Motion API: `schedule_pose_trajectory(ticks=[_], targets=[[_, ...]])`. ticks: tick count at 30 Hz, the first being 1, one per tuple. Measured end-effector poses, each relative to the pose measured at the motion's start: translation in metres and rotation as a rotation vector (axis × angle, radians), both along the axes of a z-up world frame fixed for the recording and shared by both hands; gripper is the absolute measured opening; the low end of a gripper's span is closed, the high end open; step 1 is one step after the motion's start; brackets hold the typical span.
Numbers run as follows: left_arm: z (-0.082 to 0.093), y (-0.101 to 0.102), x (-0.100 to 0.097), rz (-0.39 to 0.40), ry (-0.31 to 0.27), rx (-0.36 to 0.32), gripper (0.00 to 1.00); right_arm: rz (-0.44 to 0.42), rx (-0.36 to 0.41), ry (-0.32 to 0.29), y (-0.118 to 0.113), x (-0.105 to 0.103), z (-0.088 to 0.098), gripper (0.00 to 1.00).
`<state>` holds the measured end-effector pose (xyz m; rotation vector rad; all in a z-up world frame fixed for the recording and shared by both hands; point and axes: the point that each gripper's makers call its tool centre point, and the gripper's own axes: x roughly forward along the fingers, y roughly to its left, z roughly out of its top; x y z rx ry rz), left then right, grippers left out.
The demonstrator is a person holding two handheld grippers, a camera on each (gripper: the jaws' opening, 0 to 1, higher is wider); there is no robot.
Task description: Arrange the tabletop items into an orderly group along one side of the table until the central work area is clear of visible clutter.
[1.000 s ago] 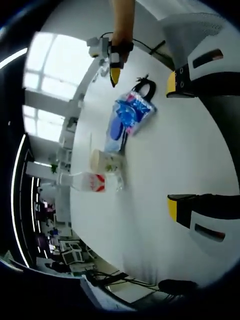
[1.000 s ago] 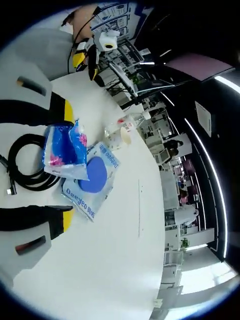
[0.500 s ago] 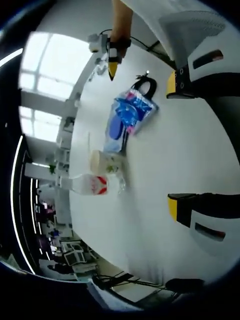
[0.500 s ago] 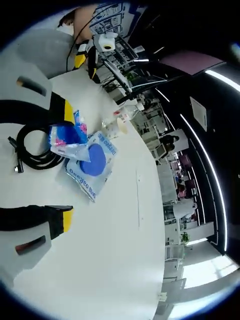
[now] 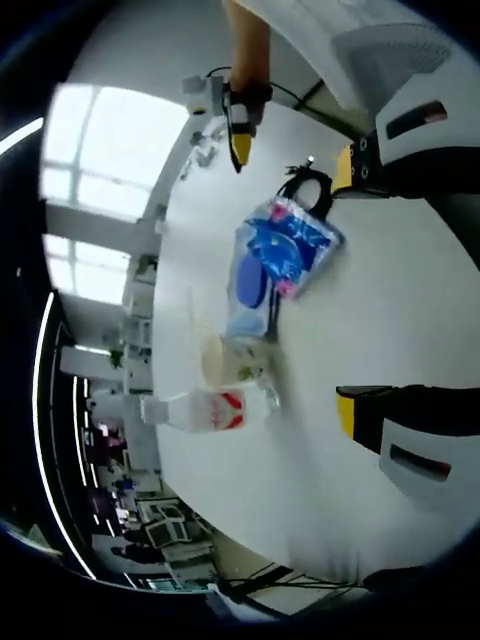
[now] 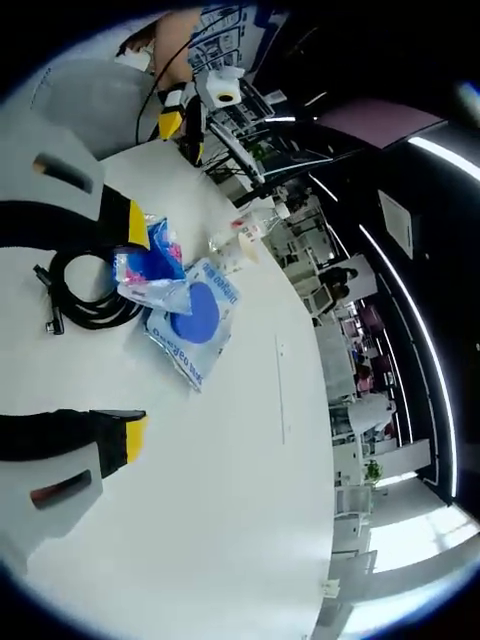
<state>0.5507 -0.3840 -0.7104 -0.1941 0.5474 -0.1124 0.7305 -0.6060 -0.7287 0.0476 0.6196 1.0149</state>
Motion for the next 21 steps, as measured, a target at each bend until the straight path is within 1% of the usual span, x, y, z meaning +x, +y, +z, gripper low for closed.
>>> schedule_pose_trajectory(ticks=[5, 7, 9, 12, 14, 16, 17, 18, 20, 21], targets=[[-0.003, -0.015, 0.018, -0.026, 0.015, 0.006, 0.74, -0.003, 0.003, -0.005, -0.003, 0.003, 0.002, 0.60], [-0.004, -0.022, 0.025, -0.045, 0.023, -0.006, 0.74, -0.008, 0.010, -0.007, -0.002, 0.000, 0.005, 0.60], [-0.003, -0.030, 0.034, -0.057, 0.015, -0.024, 0.75, -0.010, 0.014, -0.008, -0.001, -0.001, 0.008, 0.60], [-0.004, -0.033, 0.041, -0.061, 0.019, -0.026, 0.76, -0.008, 0.019, -0.008, 0.001, -0.002, 0.010, 0.59], [-0.007, -0.034, 0.043, -0.047, 0.032, -0.029, 0.76, -0.006, 0.021, -0.005, 0.003, -0.001, 0.008, 0.59], [-0.015, -0.037, 0.043, -0.045, 0.068, -0.047, 0.77, -0.003, 0.026, 0.002, 0.006, -0.001, 0.006, 0.59], [-0.018, -0.038, 0.043, -0.041, 0.072, -0.052, 0.77, 0.001, 0.029, 0.009, 0.007, 0.003, 0.002, 0.59], [-0.028, -0.037, 0.046, -0.036, 0.082, -0.052, 0.77, 0.013, 0.026, 0.013, 0.011, 0.002, -0.001, 0.59], [-0.032, -0.038, 0.047, -0.027, 0.095, -0.059, 0.76, 0.032, 0.022, 0.014, 0.015, 0.004, -0.006, 0.59], [-0.033, -0.040, 0.048, -0.027, 0.097, -0.059, 0.76, 0.045, 0.023, 0.013, 0.021, 0.000, -0.005, 0.58]])
